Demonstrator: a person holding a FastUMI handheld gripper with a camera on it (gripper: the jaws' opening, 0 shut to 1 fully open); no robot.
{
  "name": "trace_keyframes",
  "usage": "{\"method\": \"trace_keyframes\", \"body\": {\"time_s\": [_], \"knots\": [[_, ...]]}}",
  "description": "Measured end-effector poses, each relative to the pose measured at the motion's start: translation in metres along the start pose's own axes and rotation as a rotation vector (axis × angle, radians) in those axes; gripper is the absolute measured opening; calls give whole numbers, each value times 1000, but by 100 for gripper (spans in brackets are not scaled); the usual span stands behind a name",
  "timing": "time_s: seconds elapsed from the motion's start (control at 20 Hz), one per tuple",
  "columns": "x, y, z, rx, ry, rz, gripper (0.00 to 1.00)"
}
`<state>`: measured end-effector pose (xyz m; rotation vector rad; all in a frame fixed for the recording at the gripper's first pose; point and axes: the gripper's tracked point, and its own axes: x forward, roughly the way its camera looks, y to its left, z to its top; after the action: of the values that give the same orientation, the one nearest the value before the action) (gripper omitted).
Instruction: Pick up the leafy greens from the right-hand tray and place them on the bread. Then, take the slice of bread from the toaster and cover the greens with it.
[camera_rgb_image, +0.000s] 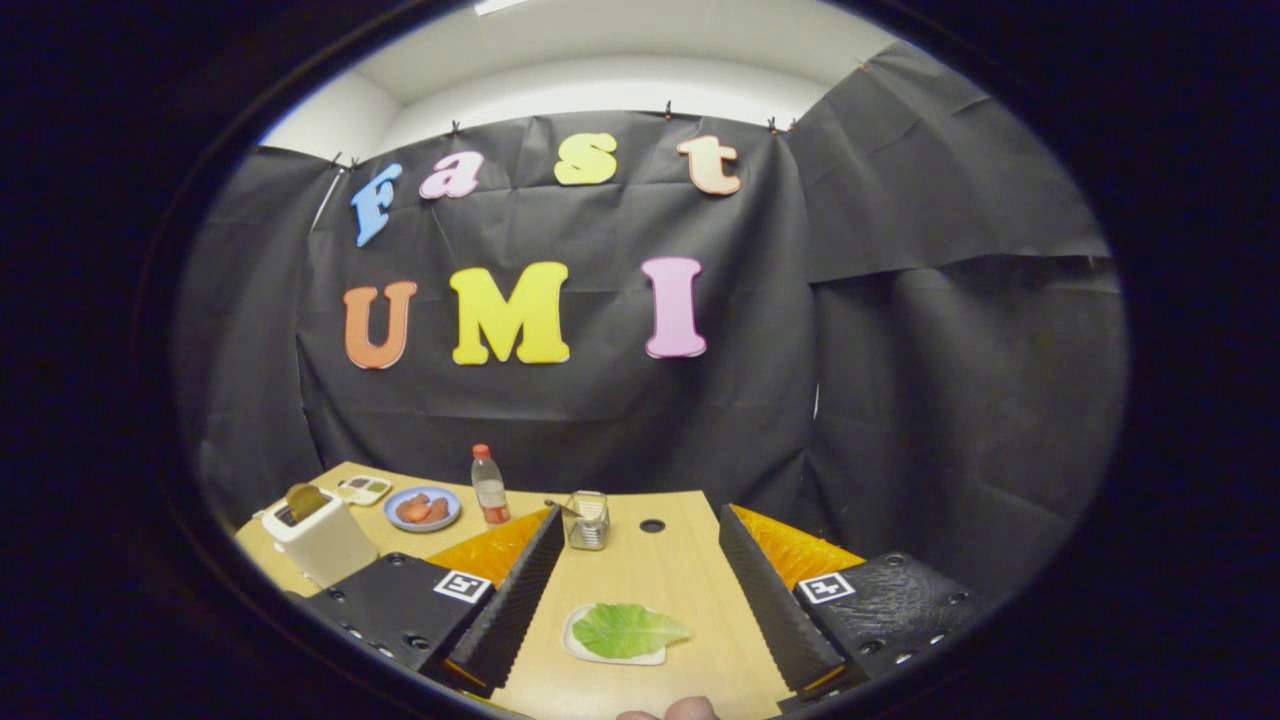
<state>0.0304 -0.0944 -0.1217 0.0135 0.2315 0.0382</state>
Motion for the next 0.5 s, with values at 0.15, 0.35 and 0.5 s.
{"method": "trace_keyframes", "body": {"time_s": [0.15, 0.35, 0.5], "knots": [[20, -22, -50, 29, 80, 5, 95], [57, -40, -125, 63, 194, 3, 95], [88, -42, -185, 82, 296, 28, 96]]}}
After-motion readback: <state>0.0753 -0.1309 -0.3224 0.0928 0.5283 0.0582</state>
